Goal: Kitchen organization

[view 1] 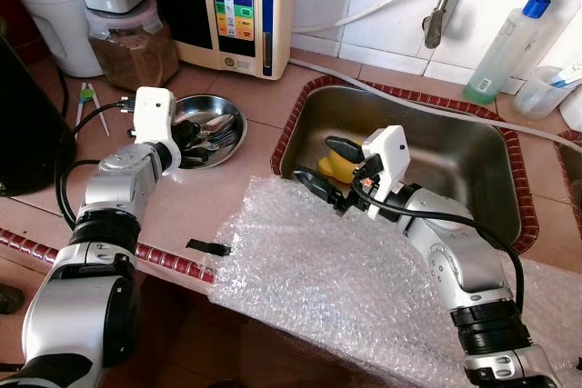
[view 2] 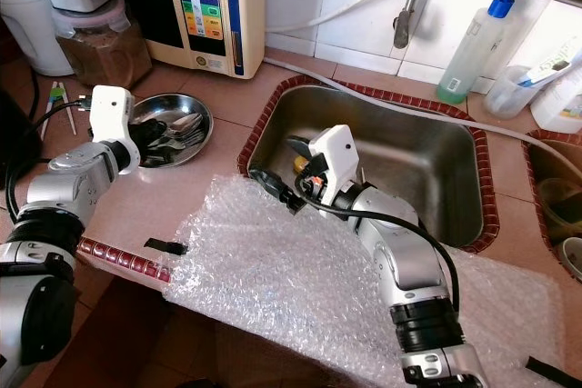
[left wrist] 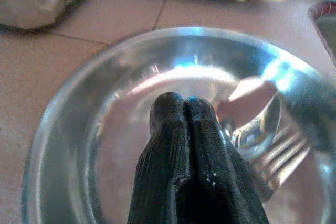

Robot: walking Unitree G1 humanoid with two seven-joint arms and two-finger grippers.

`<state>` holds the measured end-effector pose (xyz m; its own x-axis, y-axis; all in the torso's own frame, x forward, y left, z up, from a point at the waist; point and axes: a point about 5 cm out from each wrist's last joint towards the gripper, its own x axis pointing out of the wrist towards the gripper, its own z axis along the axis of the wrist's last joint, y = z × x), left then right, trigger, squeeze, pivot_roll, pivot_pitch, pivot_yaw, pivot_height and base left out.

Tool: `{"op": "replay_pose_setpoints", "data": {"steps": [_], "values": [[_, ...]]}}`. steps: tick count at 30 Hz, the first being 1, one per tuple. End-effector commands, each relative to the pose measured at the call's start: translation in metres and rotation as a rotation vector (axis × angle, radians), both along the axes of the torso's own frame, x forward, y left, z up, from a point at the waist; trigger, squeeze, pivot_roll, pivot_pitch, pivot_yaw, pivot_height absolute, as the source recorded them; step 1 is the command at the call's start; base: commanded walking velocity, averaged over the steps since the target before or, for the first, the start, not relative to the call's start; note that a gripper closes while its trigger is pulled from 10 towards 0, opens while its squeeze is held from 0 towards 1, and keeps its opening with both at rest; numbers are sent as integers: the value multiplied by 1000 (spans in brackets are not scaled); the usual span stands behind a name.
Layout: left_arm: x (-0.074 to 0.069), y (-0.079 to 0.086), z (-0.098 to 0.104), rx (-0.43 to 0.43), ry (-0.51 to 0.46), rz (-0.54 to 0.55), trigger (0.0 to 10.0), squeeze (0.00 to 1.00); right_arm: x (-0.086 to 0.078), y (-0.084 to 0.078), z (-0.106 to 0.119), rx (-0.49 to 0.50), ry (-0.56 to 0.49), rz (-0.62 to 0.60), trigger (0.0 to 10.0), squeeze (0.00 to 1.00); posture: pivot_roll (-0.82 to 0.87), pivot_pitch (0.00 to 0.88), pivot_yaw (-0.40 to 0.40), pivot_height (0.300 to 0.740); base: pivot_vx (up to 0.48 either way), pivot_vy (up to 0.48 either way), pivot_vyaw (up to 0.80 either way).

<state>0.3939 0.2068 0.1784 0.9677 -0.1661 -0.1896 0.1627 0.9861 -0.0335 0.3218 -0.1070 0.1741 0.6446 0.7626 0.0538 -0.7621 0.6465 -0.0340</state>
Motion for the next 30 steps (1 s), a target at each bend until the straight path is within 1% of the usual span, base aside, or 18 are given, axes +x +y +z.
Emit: {"op": "replay_pose_setpoints", "data": {"steps": [1,2,3,5,6,7,10,12,15,18,20,21,23,24,26,27,28,30], "values": [[-1,0,4,-8,-48,2,0,0,2,-2,2,-4,-15,-14,10000,0,1,111,-31,740,0,0,0],[-1,0,4,-8,-48,2,0,0,2,-2,2,-4,-15,-14,10000,0,1,111,-31,740,0,0,0],[-1,0,8,-11,-76,2,0,0,2,-2,3,-3,-16,-19,10000,0,-1,111,-30,740,0,0,0],[-1,2,11,10,-86,19,0,0,2,-4,3,-4,-17,-25,10000,0,-2,110,-31,740,0,0,0],[0,5,18,51,-118,46,0,0,3,-5,3,-4,-17,-30,10000,0,-2,111,-31,740,0,0,0],[1,6,25,50,-152,59,0,0,3,-5,2,-4,-17,-32,10000,0,-3,110,-32,740,0,0,0],[1,3,35,38,-224,58,0,0,4,-5,3,-5,-19,-33,10000,0,-1,109,-33,740,0,0,0],[1,2,40,35,-274,73,0,0,4,-5,3,-5,-20,-34,10000,0,-1,107,-35,740,0,0,0],[1,2,43,33,-312,90,0,0,5,-4,4,-6,-24,-34,10000,0,-2,105,-35,740,0,0,0],[-3,0,52,44,-410,118,0,0,6,-6,5,-3,-32,-47,10000,0,-2,104,-38,740,0,0,0],[-7,-5,58,48,-492,124,0,0,8,-7,7,2,-39,-66,10000,0,-2,104,-40,740,0,0,0],[-7,-5,58,48,-492,124,0,0,8,-7,7,2,-39,-66,10000,0,-2,104,-40,740,0,0,0],[-11,-11,62,32,-562,133,0,0,11,-8,8,2,-46,-87,10000,0,0,103,-45,740,0,0,0],[-11,-11,62,32,-562,133,0,0,11,-8,8,2,-46,-87,10000,0,0,103,-45,740,0,0,0],[-17,-21,63,28,-631,157,0,0,15,-9,9,11,-55,-125,10000,0,3,103,-47,740,0,0,0],[-17,-21,63,28,-631,157,0,0,15,-9,9,11,-55,-125,10000,0,3,103,-47,740,0,0,0],[-20,-27,62,50,-658,152,0,0,16,-10,10,8,-58,-132,10000,0,3,103,-48,740,0,0,0],[-24,-34,60,79,-683,161,0,0,17,-11,10,8,-62,-143,10000,0,4,103,-49,740,0,0,0]]}}
